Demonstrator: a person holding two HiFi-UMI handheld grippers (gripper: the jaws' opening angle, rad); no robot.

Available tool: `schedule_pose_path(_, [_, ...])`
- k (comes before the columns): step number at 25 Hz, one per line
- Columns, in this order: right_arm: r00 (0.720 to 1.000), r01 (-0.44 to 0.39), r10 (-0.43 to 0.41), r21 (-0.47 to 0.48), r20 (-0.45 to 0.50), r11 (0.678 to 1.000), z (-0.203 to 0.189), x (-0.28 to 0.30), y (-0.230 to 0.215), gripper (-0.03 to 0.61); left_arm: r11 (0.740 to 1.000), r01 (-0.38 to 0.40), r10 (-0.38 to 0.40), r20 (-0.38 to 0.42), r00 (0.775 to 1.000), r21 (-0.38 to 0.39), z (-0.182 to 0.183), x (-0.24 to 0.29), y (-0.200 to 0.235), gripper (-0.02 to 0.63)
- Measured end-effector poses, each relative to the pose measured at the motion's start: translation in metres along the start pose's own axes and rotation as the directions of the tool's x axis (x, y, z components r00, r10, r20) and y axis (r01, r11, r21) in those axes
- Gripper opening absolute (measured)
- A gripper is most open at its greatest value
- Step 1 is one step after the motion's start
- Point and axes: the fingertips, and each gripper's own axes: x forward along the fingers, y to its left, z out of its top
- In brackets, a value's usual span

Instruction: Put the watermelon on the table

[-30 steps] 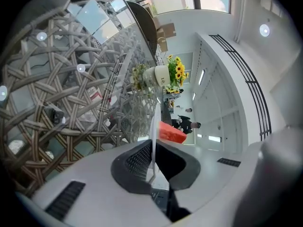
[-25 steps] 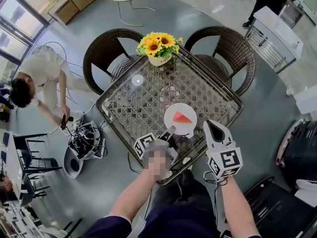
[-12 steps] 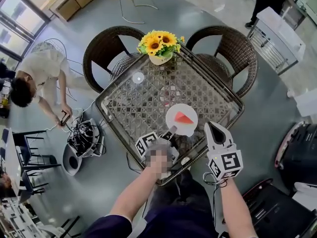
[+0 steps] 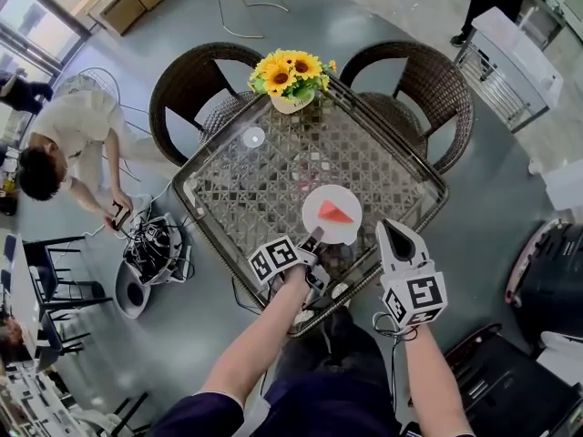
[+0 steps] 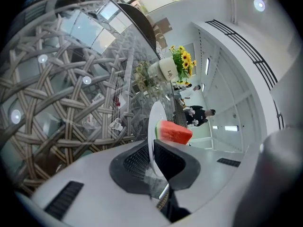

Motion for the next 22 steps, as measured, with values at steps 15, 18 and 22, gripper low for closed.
schedule_pose_path(15, [1.000,-0.013,0.013,0.004,-0.002,1.000,0.0028,0.0013,-0.0006,0.003,0.940,-0.209,0.212,0.021,0.977,0.269,-0.0006,0.0015,0.0055,0.071])
schedule_pose_path(18, [1.000,-0.013,0.013,0.003,-0.003,1.000,0.0032,-0.0001,-0.0006,0.003,0.903,-0.265,0.265,0.046,0.963,0.337,0.0011,-0.0001,0.0051,0.087])
schedule_pose_path(22, [1.000,-0.013,0.013,0.002,-0.003,1.000,0.0025,-0.0011,-0.0013,0.003,0.847,-0.325,0.322,0.082,0.943,0.421,0.0034,-0.0010,0.0043,0.107])
